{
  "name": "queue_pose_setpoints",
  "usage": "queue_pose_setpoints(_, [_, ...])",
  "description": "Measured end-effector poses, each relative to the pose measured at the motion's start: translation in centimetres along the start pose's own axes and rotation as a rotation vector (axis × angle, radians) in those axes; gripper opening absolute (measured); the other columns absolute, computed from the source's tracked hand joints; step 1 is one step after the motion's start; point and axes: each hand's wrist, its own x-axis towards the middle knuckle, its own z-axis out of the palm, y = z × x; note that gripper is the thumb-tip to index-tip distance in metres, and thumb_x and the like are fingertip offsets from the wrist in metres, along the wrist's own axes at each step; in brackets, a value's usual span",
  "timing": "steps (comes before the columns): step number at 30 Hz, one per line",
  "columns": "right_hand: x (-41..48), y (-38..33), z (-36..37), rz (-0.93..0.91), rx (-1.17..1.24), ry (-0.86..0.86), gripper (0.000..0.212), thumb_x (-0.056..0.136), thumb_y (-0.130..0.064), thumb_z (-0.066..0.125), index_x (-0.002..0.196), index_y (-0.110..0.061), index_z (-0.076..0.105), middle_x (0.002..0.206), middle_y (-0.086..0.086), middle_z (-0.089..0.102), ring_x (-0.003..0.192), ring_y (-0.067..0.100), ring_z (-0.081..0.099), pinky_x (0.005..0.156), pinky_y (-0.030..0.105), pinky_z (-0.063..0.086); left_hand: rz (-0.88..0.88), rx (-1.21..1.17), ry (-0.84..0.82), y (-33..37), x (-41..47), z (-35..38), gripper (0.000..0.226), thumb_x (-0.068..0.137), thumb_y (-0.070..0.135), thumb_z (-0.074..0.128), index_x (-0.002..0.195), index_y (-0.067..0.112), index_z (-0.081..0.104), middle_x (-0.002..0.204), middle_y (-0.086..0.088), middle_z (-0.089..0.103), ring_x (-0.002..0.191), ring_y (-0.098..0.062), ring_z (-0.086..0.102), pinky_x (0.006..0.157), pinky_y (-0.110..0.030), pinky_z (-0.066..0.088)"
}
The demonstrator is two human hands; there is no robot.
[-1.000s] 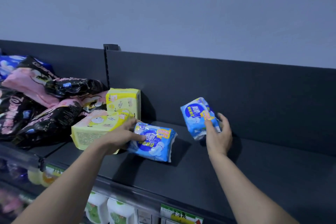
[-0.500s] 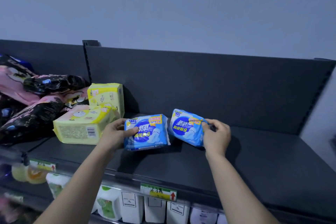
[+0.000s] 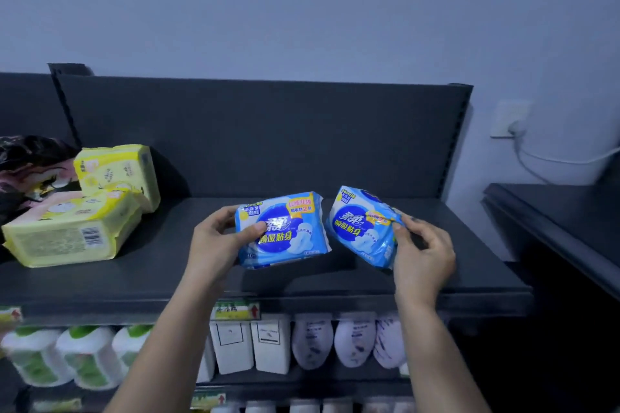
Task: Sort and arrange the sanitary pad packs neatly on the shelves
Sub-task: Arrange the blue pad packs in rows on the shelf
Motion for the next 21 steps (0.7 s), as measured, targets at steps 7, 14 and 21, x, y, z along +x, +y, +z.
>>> queue_pose_setpoints(7, [-1.2, -1.2, -7.5, -0.074, -0.039, 0.198, 0.037, 0.074, 0.009, 0.073, 0.080, -0.027, 0.066, 0.092, 0.010, 0.063, 0.082, 0.008, 0.061, 0.088, 0.034, 0.051, -0.046, -0.080, -0.170, -0.7, -3.9, 2.7, 0.029, 0.073, -0.001, 0.076, 0.100, 0.006, 0.067, 0.087, -0.011, 0.072, 0.061, -0.015, 0.070, 0.048, -0.025, 0.054])
queue_pose_setpoints(14, [-5.9, -3.5, -16.8, -0.049, -0.234, 0.373, 0.017, 0.074, 0.001, 0.074, 0.084, -0.013, 0.073, 0.095, 0.012, 0.068, 0.089, 0.020, 0.063, 0.081, 0.014, 0.045, -0.139, -0.103, -0.426, -1.8, -9.5, 3.2, 0.026, 0.076, -0.006, 0.072, 0.100, 0.003, 0.065, 0.089, -0.014, 0.070, 0.059, -0.013, 0.069, 0.049, -0.023, 0.054])
queue_pose_setpoints(21, [-10.9, -7.1, -26.8, -0.027, -0.332, 0.559, 0.017, 0.077, -0.005, 0.074, 0.086, -0.019, 0.074, 0.092, 0.003, 0.067, 0.092, 0.020, 0.065, 0.084, 0.030, 0.052, -0.274, -0.120, -0.638, -4.2, -16.9, 5.2, 0.029, 0.074, -0.003, 0.074, 0.101, 0.003, 0.066, 0.091, -0.014, 0.071, 0.061, -0.015, 0.069, 0.053, -0.029, 0.058])
